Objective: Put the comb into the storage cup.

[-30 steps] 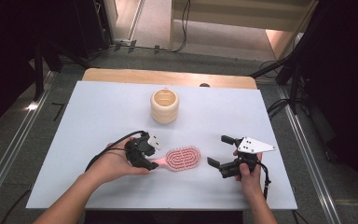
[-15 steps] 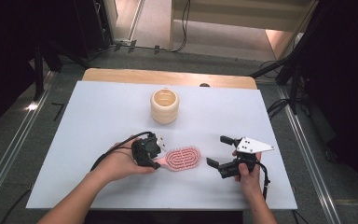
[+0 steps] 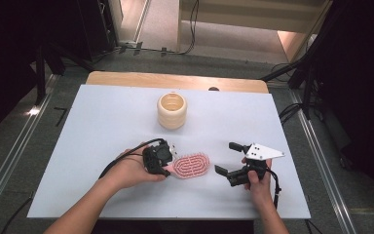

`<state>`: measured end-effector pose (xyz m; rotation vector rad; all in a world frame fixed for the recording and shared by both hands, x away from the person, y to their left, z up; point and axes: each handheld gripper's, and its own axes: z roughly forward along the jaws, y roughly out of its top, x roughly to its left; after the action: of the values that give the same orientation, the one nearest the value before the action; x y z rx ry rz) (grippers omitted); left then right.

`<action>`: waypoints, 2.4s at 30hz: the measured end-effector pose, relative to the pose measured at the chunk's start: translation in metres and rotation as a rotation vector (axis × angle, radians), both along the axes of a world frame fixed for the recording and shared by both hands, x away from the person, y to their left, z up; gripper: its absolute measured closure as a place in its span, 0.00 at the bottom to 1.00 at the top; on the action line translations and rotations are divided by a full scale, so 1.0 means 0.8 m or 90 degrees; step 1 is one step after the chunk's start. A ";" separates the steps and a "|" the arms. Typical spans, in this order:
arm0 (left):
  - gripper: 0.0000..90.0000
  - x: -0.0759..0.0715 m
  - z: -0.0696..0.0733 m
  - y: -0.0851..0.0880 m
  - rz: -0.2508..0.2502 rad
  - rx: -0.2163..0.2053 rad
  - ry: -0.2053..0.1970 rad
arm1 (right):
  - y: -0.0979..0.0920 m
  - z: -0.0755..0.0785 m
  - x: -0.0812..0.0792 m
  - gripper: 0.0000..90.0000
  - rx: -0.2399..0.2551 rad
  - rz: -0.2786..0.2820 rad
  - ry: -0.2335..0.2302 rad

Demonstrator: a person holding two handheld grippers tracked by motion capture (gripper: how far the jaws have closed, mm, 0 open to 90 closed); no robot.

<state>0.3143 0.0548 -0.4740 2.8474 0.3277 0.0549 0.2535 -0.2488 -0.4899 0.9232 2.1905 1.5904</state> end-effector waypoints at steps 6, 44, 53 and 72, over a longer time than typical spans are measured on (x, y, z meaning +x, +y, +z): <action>0.73 0.002 0.000 -0.003 0.015 0.007 0.009 | 0.002 -0.001 0.001 0.00 0.000 0.002 0.005; 0.78 0.002 0.012 0.003 0.036 -0.011 0.022 | 0.001 0.000 0.002 0.00 0.006 -0.004 0.012; 0.78 0.003 0.003 0.000 0.032 0.014 0.041 | 0.002 -0.001 0.002 0.00 0.002 -0.005 0.014; 0.71 0.006 0.003 -0.025 0.026 0.062 0.035 | 0.003 -0.003 0.003 0.00 0.000 -0.002 0.019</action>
<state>0.3189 0.0351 -0.4716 2.9426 0.4058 0.0018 0.2563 -0.2468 -0.4920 0.9566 2.2074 1.5860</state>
